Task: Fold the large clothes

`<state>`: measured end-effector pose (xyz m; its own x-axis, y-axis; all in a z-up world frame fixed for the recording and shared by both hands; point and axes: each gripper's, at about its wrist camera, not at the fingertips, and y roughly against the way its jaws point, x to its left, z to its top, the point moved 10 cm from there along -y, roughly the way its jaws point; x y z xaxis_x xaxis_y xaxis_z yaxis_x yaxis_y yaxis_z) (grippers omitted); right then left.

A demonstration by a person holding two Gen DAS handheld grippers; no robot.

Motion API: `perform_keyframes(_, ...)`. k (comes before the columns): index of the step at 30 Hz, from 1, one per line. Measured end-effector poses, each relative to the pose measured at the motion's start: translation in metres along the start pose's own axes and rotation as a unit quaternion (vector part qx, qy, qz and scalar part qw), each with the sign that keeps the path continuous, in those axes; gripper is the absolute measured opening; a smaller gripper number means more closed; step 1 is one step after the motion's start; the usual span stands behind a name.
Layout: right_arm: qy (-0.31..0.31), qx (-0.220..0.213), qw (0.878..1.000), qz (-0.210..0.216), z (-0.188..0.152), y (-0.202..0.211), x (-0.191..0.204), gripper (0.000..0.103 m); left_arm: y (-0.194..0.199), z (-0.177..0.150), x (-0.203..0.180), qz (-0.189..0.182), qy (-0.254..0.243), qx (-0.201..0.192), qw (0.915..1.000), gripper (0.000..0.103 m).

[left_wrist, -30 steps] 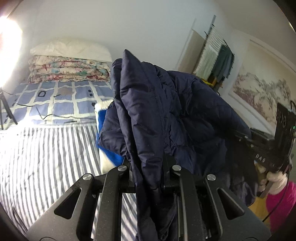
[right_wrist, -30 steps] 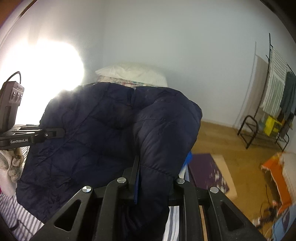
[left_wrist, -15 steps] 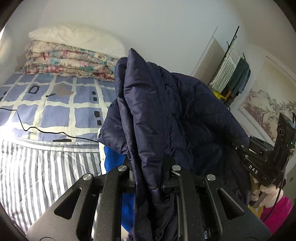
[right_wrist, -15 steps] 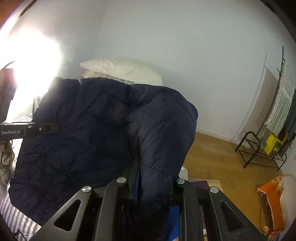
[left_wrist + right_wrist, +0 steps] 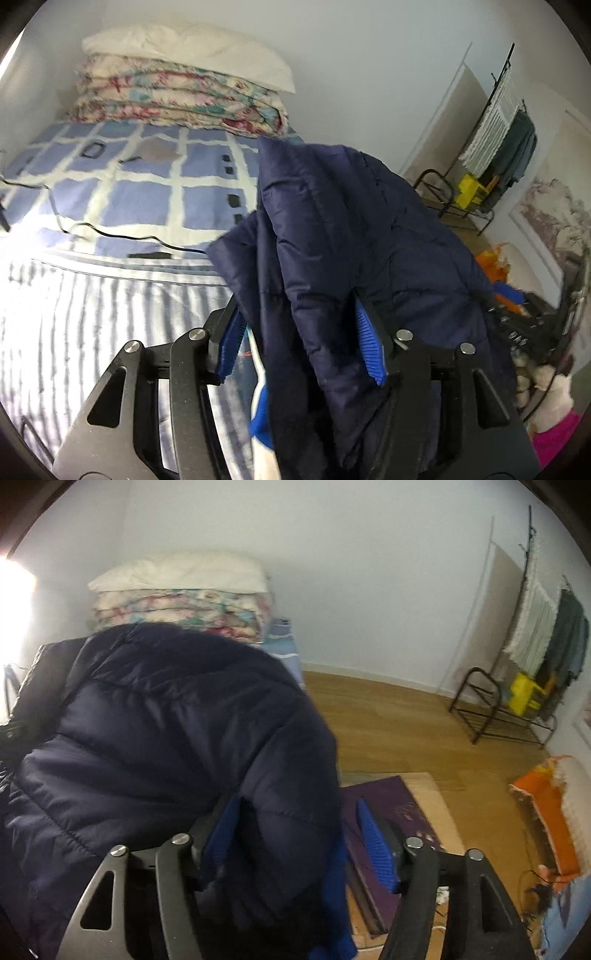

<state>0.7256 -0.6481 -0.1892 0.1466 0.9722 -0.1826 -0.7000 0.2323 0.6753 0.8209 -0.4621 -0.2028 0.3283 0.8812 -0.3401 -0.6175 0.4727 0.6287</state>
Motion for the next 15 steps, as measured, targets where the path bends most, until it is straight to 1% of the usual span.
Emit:
perform_keyframes(2, -0.008, -0.011, 1.000, -0.016, 0.005, 0.016, -0.006, 0.068, 0.016, 0.001, 0.000, 0.006, -0.005, -0.006, 1.0000, 0.058)
perform_keyframes(4, -0.017, -0.027, 0.999, -0.021, 0.007, 0.037, -0.013, 0.068, 0.039, 0.003, -0.001, 0.009, -0.010, -0.018, 0.9997, 0.058)
perform_keyframes(5, -0.023, -0.032, 0.999, -0.017, 0.009, 0.043, -0.021, 0.068, 0.049, 0.003, -0.002, 0.010, -0.014, -0.022, 0.9996, 0.058)
perform_keyframes(7, -0.039, -0.045, 0.998, -0.005, 0.009, 0.067, -0.020, 0.068, 0.073, 0.004, -0.005, 0.010, -0.022, -0.030, 0.9993, 0.058)
perform_keyframes(10, -0.047, -0.057, 0.997, 0.001, 0.007, 0.097, -0.021, 0.068, 0.111, 0.005, -0.011, 0.014, -0.034, -0.043, 0.9984, 0.058)
perform_keyframes(13, -0.043, -0.071, 0.997, 0.007, 0.009, 0.140, -0.014, 0.067, 0.163, 0.007, -0.020, 0.016, -0.047, -0.058, 0.9971, 0.058)
perform_keyframes(15, -0.041, -0.078, 0.996, 0.011, 0.010, 0.169, -0.008, 0.067, 0.206, 0.010, -0.027, 0.015, -0.050, -0.070, 0.9962, 0.058)
